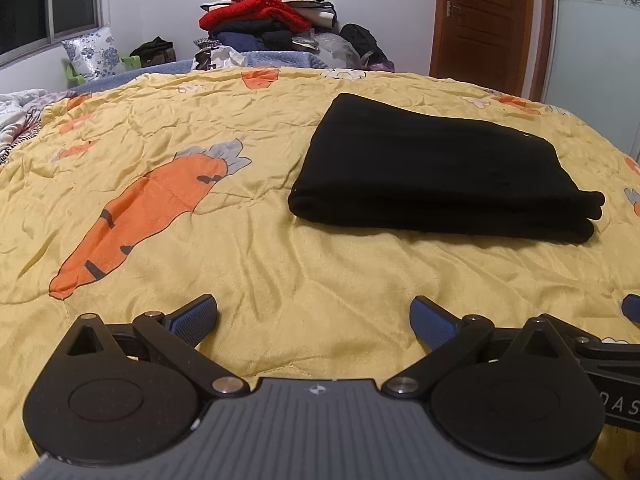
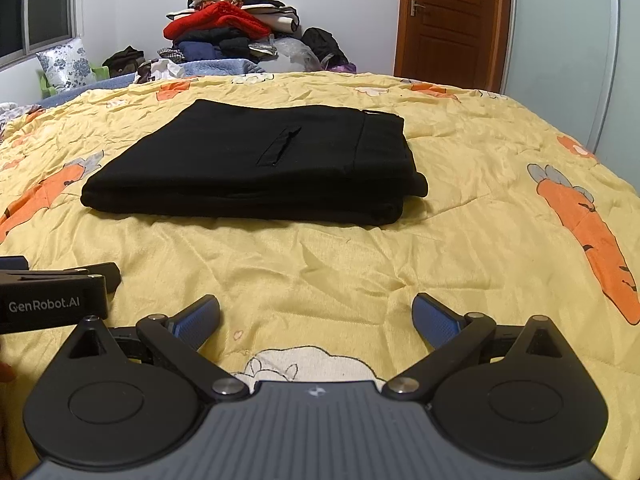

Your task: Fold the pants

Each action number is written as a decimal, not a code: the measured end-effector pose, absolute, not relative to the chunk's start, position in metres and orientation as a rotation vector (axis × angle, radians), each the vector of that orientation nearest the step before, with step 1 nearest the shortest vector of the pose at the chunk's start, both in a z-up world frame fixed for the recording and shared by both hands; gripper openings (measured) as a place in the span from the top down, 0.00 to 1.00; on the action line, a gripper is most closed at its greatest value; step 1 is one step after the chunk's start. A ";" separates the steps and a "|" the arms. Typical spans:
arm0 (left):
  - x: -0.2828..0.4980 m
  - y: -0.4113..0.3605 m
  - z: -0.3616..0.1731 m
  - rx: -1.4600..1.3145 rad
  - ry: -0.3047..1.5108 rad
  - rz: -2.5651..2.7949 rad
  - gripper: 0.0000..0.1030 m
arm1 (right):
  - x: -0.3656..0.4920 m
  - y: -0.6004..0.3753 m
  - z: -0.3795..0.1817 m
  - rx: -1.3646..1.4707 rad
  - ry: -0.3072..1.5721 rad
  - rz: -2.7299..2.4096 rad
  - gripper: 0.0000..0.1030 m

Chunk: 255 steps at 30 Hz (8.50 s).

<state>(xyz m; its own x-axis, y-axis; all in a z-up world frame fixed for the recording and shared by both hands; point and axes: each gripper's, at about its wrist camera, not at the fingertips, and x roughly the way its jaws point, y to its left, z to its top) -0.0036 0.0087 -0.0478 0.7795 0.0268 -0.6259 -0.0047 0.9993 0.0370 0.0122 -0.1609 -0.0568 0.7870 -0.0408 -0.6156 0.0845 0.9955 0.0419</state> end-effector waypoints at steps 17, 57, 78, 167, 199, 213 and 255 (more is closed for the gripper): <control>-0.013 -0.003 -0.044 0.153 0.607 0.070 0.00 | 0.010 -0.160 -0.057 0.076 0.663 -0.065 0.00; -0.007 0.022 -0.050 0.003 0.660 0.038 0.00 | 0.010 -0.159 -0.056 0.077 0.662 -0.066 0.00; -0.008 0.023 -0.050 0.002 0.659 0.038 0.00 | 0.010 -0.159 -0.056 0.077 0.663 -0.066 0.00; -0.008 0.022 -0.050 0.003 0.659 0.038 0.00 | 0.010 -0.159 -0.057 0.076 0.662 -0.066 0.00; -0.007 0.022 -0.050 0.002 0.659 0.038 0.00 | 0.010 -0.159 -0.057 0.076 0.662 -0.066 0.00; -0.008 0.023 -0.050 0.002 0.659 0.038 0.00 | 0.010 -0.159 -0.056 0.077 0.663 -0.066 0.00; -0.008 0.022 -0.050 0.002 0.659 0.038 0.00 | 0.010 -0.159 -0.056 0.077 0.662 -0.066 0.00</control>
